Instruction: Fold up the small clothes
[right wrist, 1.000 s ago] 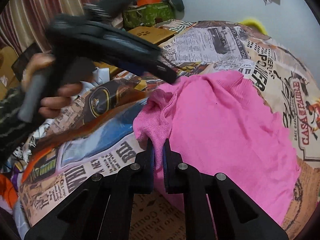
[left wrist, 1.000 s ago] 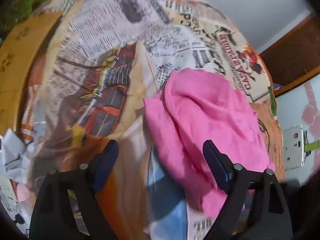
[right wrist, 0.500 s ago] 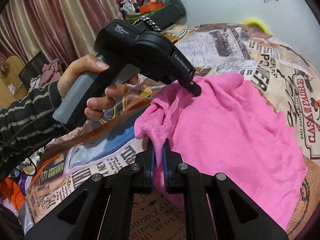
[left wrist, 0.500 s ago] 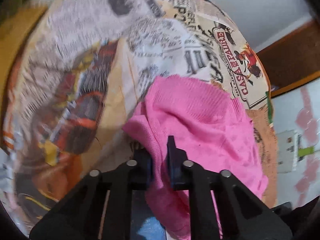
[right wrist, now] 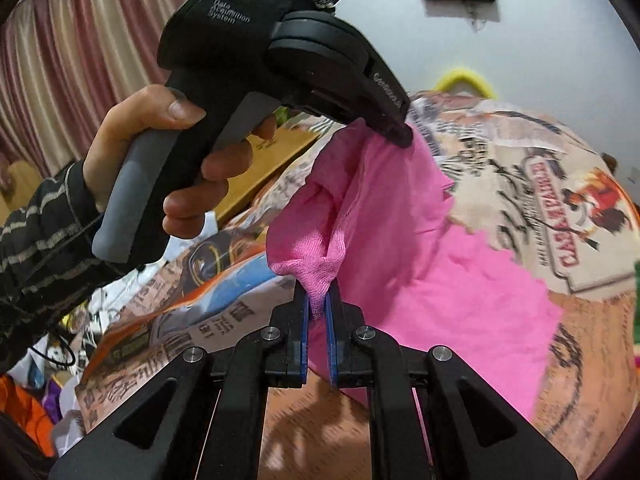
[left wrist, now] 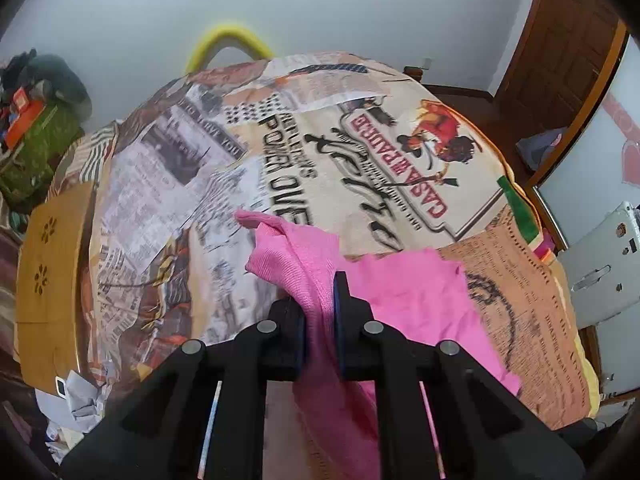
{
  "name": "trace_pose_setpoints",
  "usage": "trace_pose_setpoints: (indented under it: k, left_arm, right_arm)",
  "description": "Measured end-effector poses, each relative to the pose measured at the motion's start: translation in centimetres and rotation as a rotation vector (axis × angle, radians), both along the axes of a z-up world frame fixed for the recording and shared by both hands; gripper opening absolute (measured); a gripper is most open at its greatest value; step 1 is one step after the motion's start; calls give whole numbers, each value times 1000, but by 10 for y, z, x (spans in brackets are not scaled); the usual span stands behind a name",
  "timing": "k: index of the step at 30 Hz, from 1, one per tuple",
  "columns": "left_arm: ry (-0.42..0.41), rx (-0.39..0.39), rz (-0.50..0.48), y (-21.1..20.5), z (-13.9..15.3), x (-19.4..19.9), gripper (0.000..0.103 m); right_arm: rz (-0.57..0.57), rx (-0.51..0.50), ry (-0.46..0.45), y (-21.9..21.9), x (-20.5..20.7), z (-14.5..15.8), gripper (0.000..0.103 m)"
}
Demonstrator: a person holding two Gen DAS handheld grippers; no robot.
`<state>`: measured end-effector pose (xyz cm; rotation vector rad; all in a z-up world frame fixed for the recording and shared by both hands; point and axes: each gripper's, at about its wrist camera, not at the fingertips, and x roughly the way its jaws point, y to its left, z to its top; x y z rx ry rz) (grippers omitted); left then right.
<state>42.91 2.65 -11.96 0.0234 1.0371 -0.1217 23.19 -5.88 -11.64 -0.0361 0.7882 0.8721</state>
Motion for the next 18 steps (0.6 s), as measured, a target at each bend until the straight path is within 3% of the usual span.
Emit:
trace_pose_setpoints:
  k: [6,18]
  left_arm:
    - [37,22,-8,-50,-9,13,11]
    - [166,-53,-22,-128,-56,37,10]
  right_arm:
    - [-83,27,34,-51,3,-6,5]
    - [-196,33,103,-127,1,-37,5]
